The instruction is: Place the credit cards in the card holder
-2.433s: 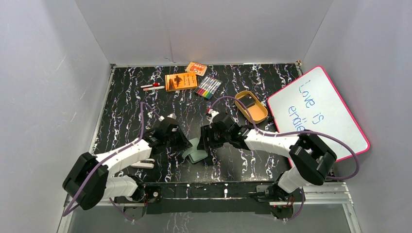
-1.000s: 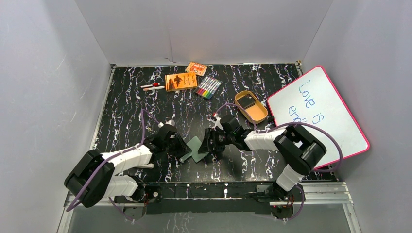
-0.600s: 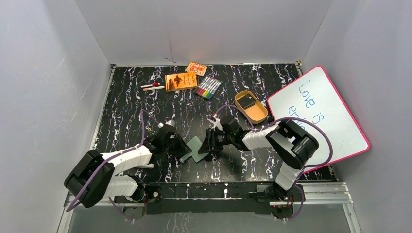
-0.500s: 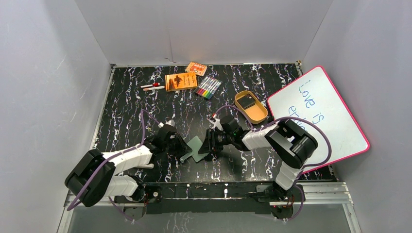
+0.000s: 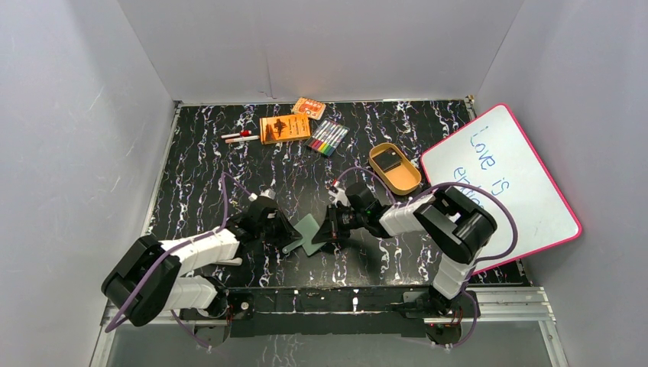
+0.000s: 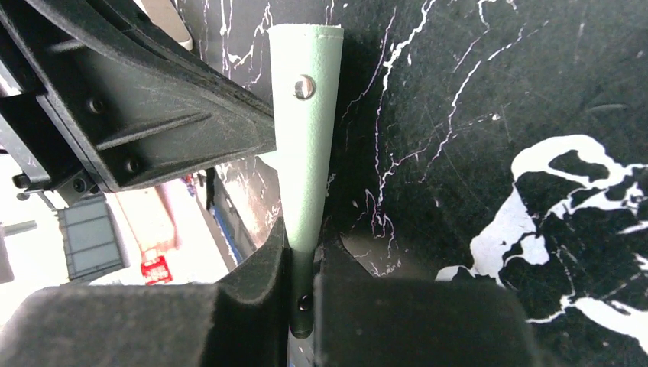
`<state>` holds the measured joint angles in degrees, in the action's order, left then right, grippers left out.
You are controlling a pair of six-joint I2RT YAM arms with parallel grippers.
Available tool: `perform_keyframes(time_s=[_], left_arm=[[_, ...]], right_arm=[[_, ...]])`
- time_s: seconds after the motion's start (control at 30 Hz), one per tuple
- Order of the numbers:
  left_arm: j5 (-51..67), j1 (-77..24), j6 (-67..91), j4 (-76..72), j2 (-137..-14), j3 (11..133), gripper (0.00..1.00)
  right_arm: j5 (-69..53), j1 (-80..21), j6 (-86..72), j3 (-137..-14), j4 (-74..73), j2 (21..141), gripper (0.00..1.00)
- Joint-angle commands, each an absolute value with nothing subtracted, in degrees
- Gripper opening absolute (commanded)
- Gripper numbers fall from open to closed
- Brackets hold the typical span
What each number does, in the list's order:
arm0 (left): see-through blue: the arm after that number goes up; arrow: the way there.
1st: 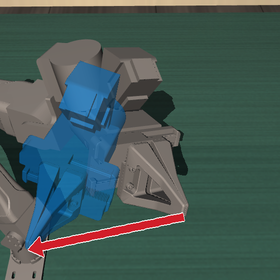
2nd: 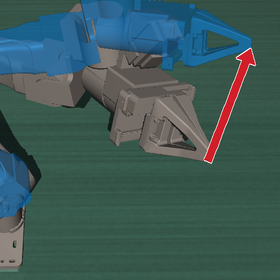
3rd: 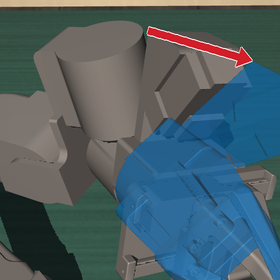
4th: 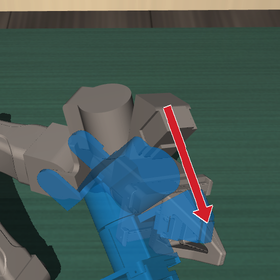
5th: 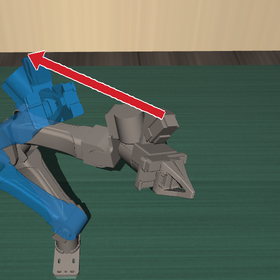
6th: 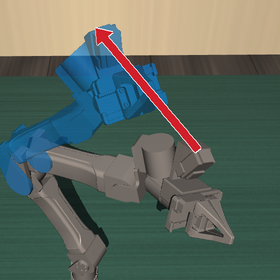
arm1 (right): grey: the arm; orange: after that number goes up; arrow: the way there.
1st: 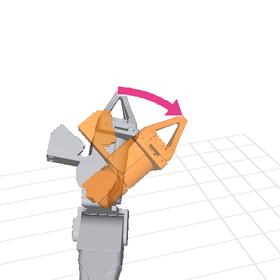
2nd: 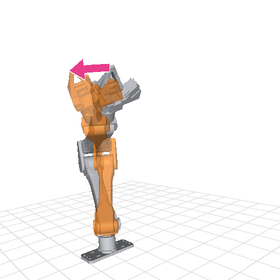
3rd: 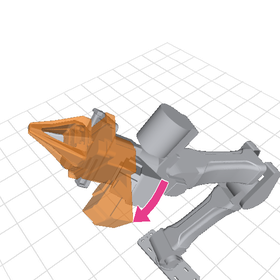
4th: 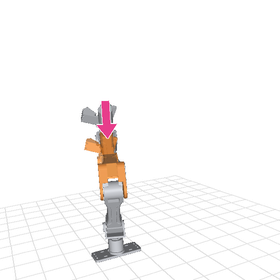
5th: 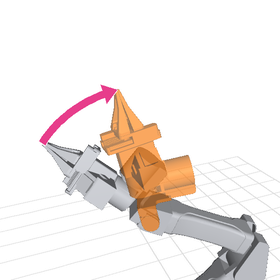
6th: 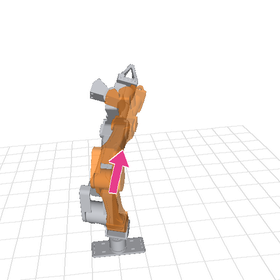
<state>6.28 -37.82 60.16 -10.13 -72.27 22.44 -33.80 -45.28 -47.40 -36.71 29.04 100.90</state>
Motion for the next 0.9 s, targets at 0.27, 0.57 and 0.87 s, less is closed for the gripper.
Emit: perform_keyframes(time_s=[0.27, 0.57, 0.87], left_arm=[[-9.7, -37.5, 54.2, 21.8, -52.3, 42.3, 0.55], [-18.1, -37.4, 52.5, 23.1, -50.0, 64.8, 0.69], [-13.8, -37.3, 53.9, 19.5, -54.8, 75.7, 0.75]], right_arm=[[-14.7, -46.2, -22.5, -53.9, -4.6, 79.5, 0.00], [24.3, -54.3, 12.7, -64.3, -2.0, 71.9, 0.00], [41.9, -61.9, 64.2, -57.6, 37.3, 71.7, 0.00]])
